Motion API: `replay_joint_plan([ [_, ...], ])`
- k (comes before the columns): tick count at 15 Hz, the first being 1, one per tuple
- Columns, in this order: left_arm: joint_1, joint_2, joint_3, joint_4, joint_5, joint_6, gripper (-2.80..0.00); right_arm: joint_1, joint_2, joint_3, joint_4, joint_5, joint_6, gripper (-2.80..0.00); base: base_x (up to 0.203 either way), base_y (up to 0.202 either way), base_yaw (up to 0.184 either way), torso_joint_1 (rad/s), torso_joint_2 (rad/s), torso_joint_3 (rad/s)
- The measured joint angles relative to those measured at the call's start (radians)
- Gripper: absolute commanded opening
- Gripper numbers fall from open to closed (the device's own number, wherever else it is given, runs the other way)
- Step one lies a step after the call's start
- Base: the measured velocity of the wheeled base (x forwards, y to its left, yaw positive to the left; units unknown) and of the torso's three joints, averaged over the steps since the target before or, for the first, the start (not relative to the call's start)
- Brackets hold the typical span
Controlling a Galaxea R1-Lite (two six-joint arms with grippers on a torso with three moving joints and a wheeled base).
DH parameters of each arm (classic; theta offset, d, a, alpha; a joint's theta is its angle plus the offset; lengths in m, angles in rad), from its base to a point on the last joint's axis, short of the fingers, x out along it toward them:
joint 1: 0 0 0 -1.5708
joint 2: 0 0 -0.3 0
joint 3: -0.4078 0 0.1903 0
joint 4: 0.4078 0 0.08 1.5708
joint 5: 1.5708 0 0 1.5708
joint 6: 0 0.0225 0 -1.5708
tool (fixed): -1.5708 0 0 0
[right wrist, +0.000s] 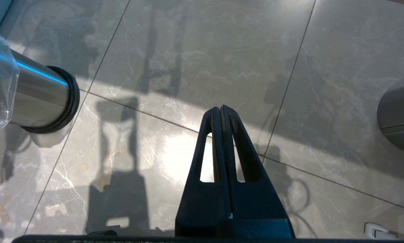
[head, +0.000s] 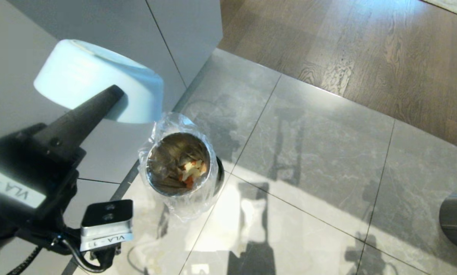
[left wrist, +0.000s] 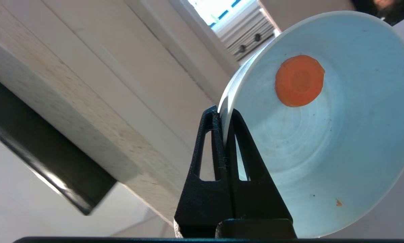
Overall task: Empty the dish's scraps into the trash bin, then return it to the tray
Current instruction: Put the bowl back to the table
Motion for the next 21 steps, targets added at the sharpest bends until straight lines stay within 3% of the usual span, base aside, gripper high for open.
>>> replay_joint_plan([
  [4, -0.012, 0.001, -0.022, -0.001, -0.001, 0.022, -2.80, 0.000, 0.000, 0.000, 0.000, 0.000, 0.000, -2.80, 0.000, 0.000, 0.000, 0.000, 0.00, 0.000],
  [10, -0.094, 0.001, -0.104, 0.000, -0.005, 0.145, -2.80, 0.000, 0.000, 0.000, 0.000, 0.000, 0.000, -2.80, 0.000, 0.000, 0.000, 0.000, 0.00, 0.000],
  [17, -0.152, -0.029, -0.163, 0.000, -0.051, 0.153, -2.80, 0.000, 0.000, 0.000, 0.000, 0.000, 0.001, -2.80, 0.000, 0.000, 0.000, 0.000, 0.00, 0.000],
  [21, -0.176, -0.048, -0.203, 0.001, -0.127, 0.153, -2.80, 0.000, 0.000, 0.000, 0.000, 0.000, 0.000, -2.80, 0.000, 0.000, 0.000, 0.000, 0.00, 0.000],
])
